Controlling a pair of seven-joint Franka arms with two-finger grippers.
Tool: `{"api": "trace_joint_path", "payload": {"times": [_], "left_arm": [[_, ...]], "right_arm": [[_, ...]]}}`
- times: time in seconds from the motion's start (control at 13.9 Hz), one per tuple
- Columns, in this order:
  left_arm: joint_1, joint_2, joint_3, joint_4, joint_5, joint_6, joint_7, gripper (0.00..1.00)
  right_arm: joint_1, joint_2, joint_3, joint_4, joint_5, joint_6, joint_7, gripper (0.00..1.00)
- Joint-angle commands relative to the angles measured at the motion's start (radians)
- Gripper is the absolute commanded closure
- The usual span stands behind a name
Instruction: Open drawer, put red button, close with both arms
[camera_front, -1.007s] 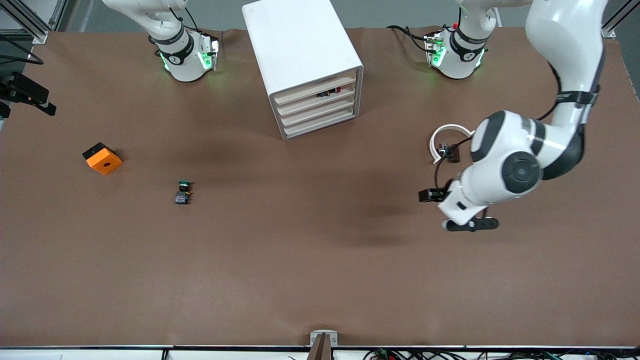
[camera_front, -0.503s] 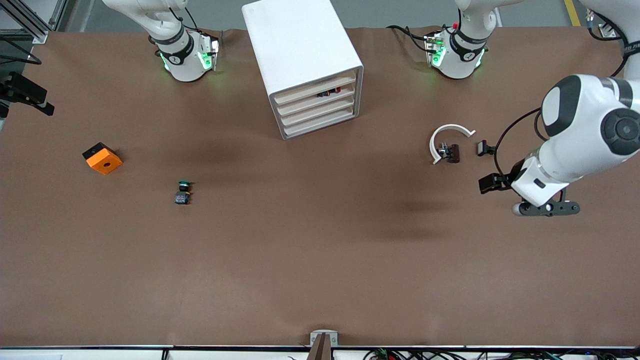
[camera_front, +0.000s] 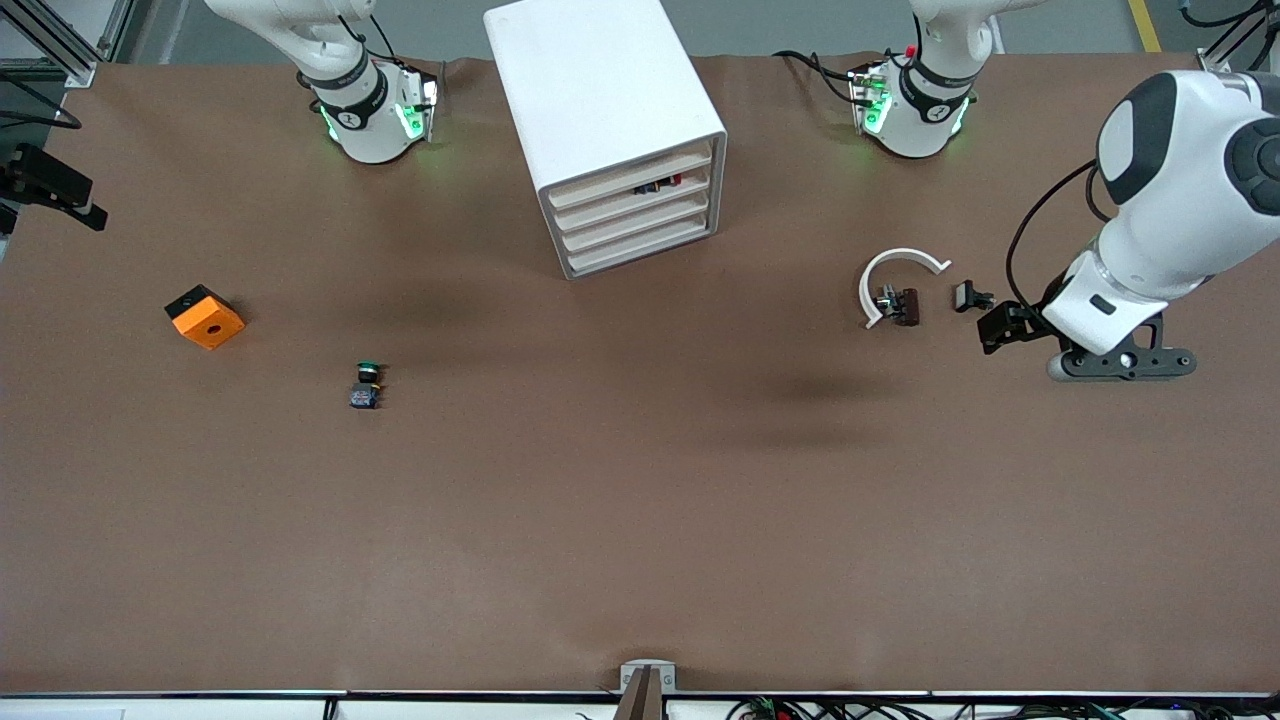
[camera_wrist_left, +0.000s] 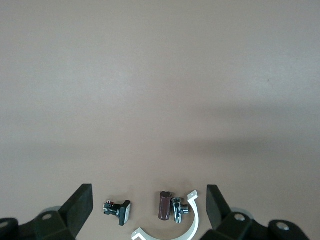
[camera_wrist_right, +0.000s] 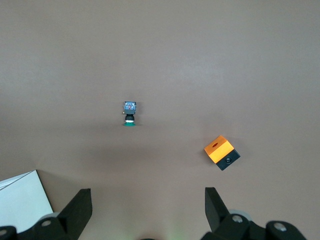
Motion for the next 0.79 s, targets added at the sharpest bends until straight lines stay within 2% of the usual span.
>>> {"api": "trace_joint_path", "payload": {"times": [0.0,0.22,0.72], "left_arm": [[-0.121,-0.079,0.135,-0.067,-0.016,0.007,0.021,0.00],[-0.184,-0.110,0.193,-0.078,-0.018,-0.024,0.021,0.00],[-0.208,-0.168,0.215,-0.065,-0.018,-0.093,0.015,0.00]], "right_arm": [[-0.011,-0.011,0.010,0.007,0.016,-0.028,0.045,0.00],[-0.008,-0.009,0.018,0.033,0.016,-0.051,0.081,0.00],[0.001,-0.009,0.019,0.040,0.016,-0.051,0.079,0.00]]}}
